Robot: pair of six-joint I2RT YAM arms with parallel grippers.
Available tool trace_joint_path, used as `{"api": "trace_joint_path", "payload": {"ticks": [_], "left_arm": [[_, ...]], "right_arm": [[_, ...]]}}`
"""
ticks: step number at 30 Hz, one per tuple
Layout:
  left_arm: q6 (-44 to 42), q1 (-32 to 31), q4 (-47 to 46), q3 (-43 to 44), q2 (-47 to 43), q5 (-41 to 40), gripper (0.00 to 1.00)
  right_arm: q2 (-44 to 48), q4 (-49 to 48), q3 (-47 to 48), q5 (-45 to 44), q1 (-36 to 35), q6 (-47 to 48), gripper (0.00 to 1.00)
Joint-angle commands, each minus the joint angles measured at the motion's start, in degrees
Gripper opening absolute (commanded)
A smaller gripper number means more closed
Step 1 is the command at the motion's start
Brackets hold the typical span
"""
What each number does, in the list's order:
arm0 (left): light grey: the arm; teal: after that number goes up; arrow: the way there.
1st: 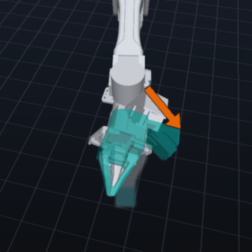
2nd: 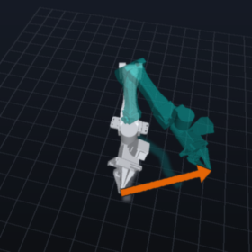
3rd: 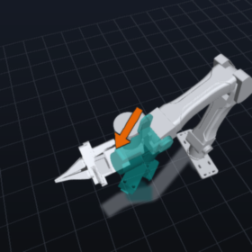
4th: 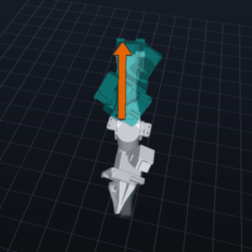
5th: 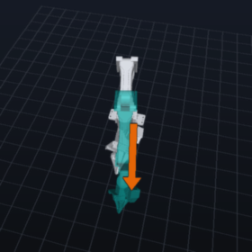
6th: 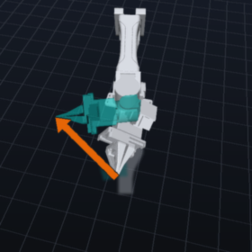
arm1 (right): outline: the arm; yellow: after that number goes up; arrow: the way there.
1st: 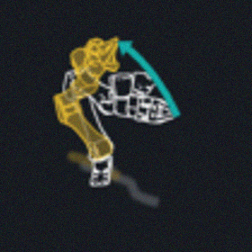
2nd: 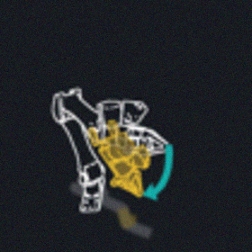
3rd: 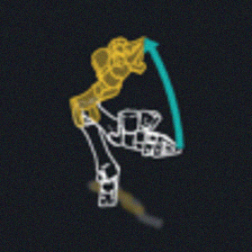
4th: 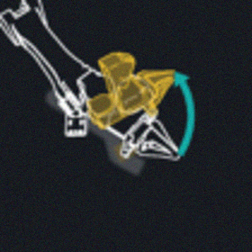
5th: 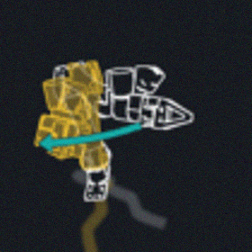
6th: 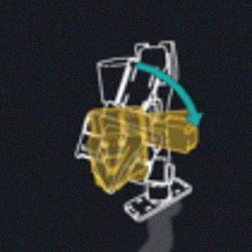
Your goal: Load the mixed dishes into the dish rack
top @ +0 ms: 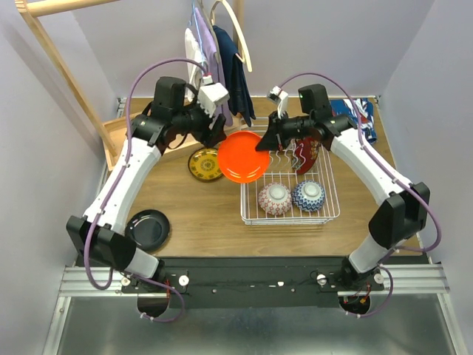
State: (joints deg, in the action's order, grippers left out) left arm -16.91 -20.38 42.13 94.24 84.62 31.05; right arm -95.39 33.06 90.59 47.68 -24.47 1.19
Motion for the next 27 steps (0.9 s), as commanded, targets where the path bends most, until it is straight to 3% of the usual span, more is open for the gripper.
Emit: {"api": "trace_joint_path", "payload": {"ticks": [1,7,15,18,27], "left_arm": [[1.79,0.17,-8.54,-7.27,-9.62,-20.22,0.85],[0.91,0.17,-10.66,-19.68,-16.67,-24.11,0.88],[3.28,0.17,-10.84,-25.42,-19.84,-20.68,0.88],[3.11,0.17,-11.10,-25.68,-19.76,-20.94,0.88],[3.37,0.17,-11.72,-27.00,-19.93,-19.89,0.88]], "right_arm": [[6.00,-1.33,-4.01,-26.81,-0.23,-4.09,0.00],[8.82,0.16,-6.82,-49.41,-0.23,-7.43,0.00],[6.89,3.59,-5.42,-75.50,-0.23,-11.30,0.00],[6.10,4.29,-5.77,-81.32,-0.23,-11.91,0.00],[5.22,5.00,-7.53,-86.35,-0.23,-12.70,0.00]]}}
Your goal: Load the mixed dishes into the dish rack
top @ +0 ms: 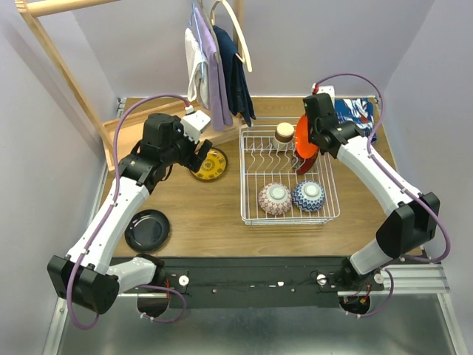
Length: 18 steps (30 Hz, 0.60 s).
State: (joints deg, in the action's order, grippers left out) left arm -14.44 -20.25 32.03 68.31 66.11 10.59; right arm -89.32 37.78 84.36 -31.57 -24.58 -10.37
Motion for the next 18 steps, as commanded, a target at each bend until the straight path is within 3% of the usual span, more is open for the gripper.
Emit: {"api": "trace_joint_path", "payload": {"ticks": [1,8,15,16,18], "left_arm": [[0.99,0.04,-1.53,-1.08,-1.33,0.57,0.88],[0.29,0.04,-0.57,-2.30,-1.59,-0.74,0.89],[-1.82,1.44,3.56,-6.08,-1.33,-4.00,0.91],[-2.52,3.36,4.78,-6.70,-1.16,-3.65,0.91],[-4.36,6.17,5.67,-9.15,-1.15,-2.34,0.91]], "right_arm": [[-1.03,0.19,-1.47,-7.36,-0.03,-0.97,0.00],[-3.67,0.63,-2.88,-5.44,-0.12,-2.46,0.01],[-7.18,1.07,-4.38,2.30,-0.12,-3.60,0.01],[-7.45,1.15,-4.29,4.13,-0.21,-3.52,0.06],[-7.89,1.94,-3.76,5.72,-0.12,-3.43,0.27]]}}
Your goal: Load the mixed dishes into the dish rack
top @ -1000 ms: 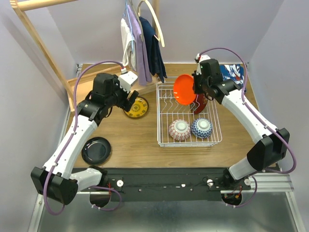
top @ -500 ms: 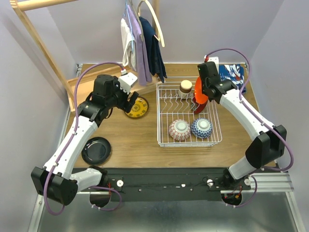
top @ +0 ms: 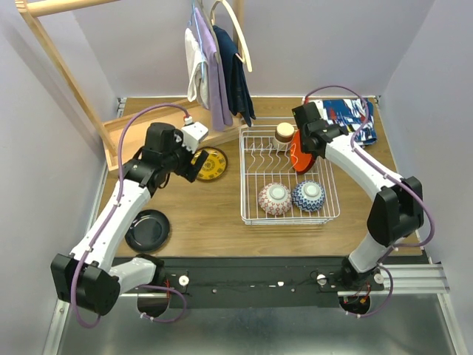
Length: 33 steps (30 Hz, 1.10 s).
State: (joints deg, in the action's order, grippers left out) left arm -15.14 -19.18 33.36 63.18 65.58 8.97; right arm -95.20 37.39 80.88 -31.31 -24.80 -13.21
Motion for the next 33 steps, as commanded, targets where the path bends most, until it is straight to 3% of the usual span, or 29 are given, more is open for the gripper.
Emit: {"api": "trace_joint_path", "payload": {"ticks": [1,4,8,12,16,21,33], "left_arm": [[-6.11,8.34,4.69,-4.98,-0.72,1.12,0.91],[-11.65,13.10,7.92,-7.89,-0.02,4.90,0.90],[-26.13,21.87,14.61,-9.82,1.04,13.60,0.89],[-35.90,26.02,21.38,-9.56,3.67,14.23,0.88],[-43.73,30.33,26.55,-8.08,9.45,12.91,0.87],[-49.29,34.47,30.62,-3.24,17.38,12.04,0.85],[-56.74,35.09,29.74,-0.60,29.95,10.54,0.75]], "right_arm": [[-2.01,2.60,0.06,6.86,0.10,-0.33,0.45],[-0.78,3.22,1.38,9.06,0.10,1.34,0.57],[1.42,5.14,3.22,12.41,0.19,4.33,0.67],[3.70,5.33,4.64,17.06,0.19,7.32,0.72],[5.20,4.63,5.51,28.55,0.19,10.75,0.78],[7.31,3.48,4.99,38.16,0.19,10.23,0.80],[9.06,3.48,4.02,39.75,0.19,11.89,0.82]]}}
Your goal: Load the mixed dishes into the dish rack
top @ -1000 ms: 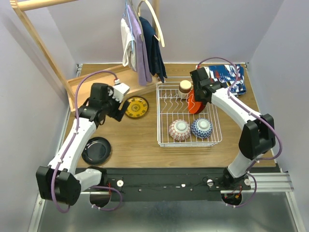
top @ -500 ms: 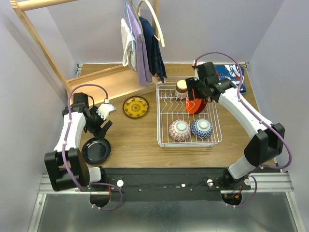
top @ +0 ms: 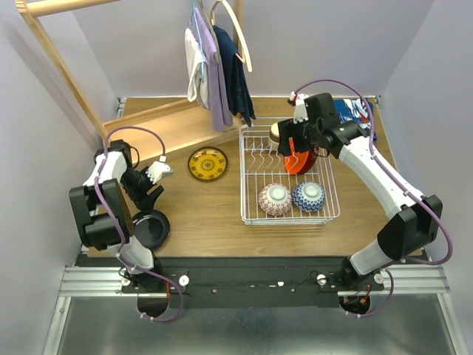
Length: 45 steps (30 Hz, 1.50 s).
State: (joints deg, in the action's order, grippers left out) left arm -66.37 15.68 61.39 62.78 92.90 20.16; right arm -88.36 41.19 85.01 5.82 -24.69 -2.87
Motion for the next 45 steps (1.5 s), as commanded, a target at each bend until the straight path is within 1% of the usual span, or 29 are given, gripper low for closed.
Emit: {"api": "trace_joint_path", "payload": {"ticks": [1,3,6,7,9,10,12,15,16,18,19,21,22,23,24,25,26,27,28,31,32,33,35,36,39,41,43,45], "left_arm": [[-6.40,0.31,1.81,-0.55,2.90,-0.91,0.72],[-7.72,0.31,2.33,-1.52,3.69,-1.52,0.70],[-8.95,0.31,2.95,-2.84,4.74,-2.49,0.63],[-9.04,0.23,3.21,-3.02,4.92,-2.67,0.55],[-9.31,0.05,3.91,-3.46,5.45,-2.41,0.45],[-9.31,-0.04,4.35,-3.46,5.62,-1.97,0.35],[-9.30,-0.21,4.71,-3.28,5.19,-1.18,0.28],[-9.22,-0.48,5.93,-1.44,3.69,0.84,0.07],[-8.96,-0.65,7.77,-0.48,3.25,1.54,0.02],[-8.60,-1.18,9.80,2.77,1.15,4.08,0.00],[-8.69,-1.35,11.81,3.91,0.10,4.96,0.00],[-8.60,-2.75,12.96,7.08,-3.51,7.33,0.00],[-8.78,-3.63,14.19,8.13,-4.65,7.96,0.00],[-8.69,-4.34,14.81,10.06,-6.75,8.66,0.00],[-8.69,-5.21,15.42,11.12,-7.38,9.88,0.00],[-8.08,-7.14,16.56,12.00,-8.26,10.59,0.00],[-7.90,-8.11,17.10,13.66,-9.48,11.29,0.00],[-7.46,-9.34,17.54,14.29,-10.10,11.91,0.00],[-6.24,-11.70,17.89,14.91,-10.63,13.14,0.00],[-3.34,-15.50,18.07,18.68,-12.13,17.08,0.00],[-0.02,-18.81,17.98,20.00,-12.39,17.97,0.00],[1.66,-19.98,17.81,22.97,-12.13,18.68,0.00],[4.74,-22.18,16.93,26.23,-11.43,20.61,0.00],[8.50,-24.10,16.23,29.21,-11.17,20.79,0.00],[12.65,-27.36,13.77,34.48,-9.50,19.92,0.00],[14.15,-28.42,12.62,36.78,-7.66,19.56,0.00],[15.21,-29.47,12.79,40.04,-6.34,20.09,0.00],[15.83,-30.09,12.71,42.06,-4.84,20.18,0.00]], "right_arm": [[2.31,-0.41,-0.20,2.70,0.08,1.64,0.82],[2.49,-0.58,-0.29,2.44,0.08,1.82,0.82],[2.75,-0.76,-0.55,2.00,0.08,2.00,0.83],[2.75,-0.85,-0.64,1.82,-0.01,2.08,0.83],[2.84,-1.37,-1.25,1.91,0.08,2.08,0.84],[2.75,-1.46,-1.34,1.91,0.08,2.08,0.84],[2.49,-1.55,-1.52,2.17,0.08,2.17,0.84],[2.22,-1.73,-1.34,2.44,0.08,2.35,0.84],[2.14,-1.90,-1.25,2.61,0.08,2.35,0.84],[2.22,-2.08,-1.17,3.66,0.17,2.43,0.84],[2.22,-2.25,-1.16,4.28,0.08,4.09,0.84],[2.31,-2.34,-0.99,8.04,0.17,5.76,0.84],[2.40,-2.08,-0.47,10.59,0.08,7.08,0.84],[2.31,-1.29,-0.11,16.88,0.08,8.92,0.84],[2.14,-0.94,0.24,20.07,0.08,11.98,0.84],[1.96,-0.59,0.76,23.15,0.08,13.15,0.84],[1.44,-0.32,1.03,28.05,0.08,14.20,0.82],[1.26,-0.49,1.12,29.84,0.08,15.52,0.82],[1.00,-0.84,1.12,31.34,-0.01,15.79,0.82],[-0.58,-2.16,1.73,36.00,-0.01,18.16,0.82],[-1.28,-2.34,2.87,38.45,-0.01,18.86,0.82],[-3.03,-2.52,3.57,39.86,-0.01,19.13,0.82],[-4.80,-2.87,5.59,43.54,-0.01,19.31,0.82],[-5.85,-3.39,7.69,44.61,-0.01,18.44,0.82],[-9.98,-4.71,11.48,47.61,-1.06,15.46,0.83],[-12.10,-6.11,14.38,48.49,-2.46,14.22,0.83],[-12.89,-7.08,15.70,47.27,-4.39,13.42,0.83],[-13.86,-6.83,16.15,45.68,-5.72,14.64,0.83]]}}
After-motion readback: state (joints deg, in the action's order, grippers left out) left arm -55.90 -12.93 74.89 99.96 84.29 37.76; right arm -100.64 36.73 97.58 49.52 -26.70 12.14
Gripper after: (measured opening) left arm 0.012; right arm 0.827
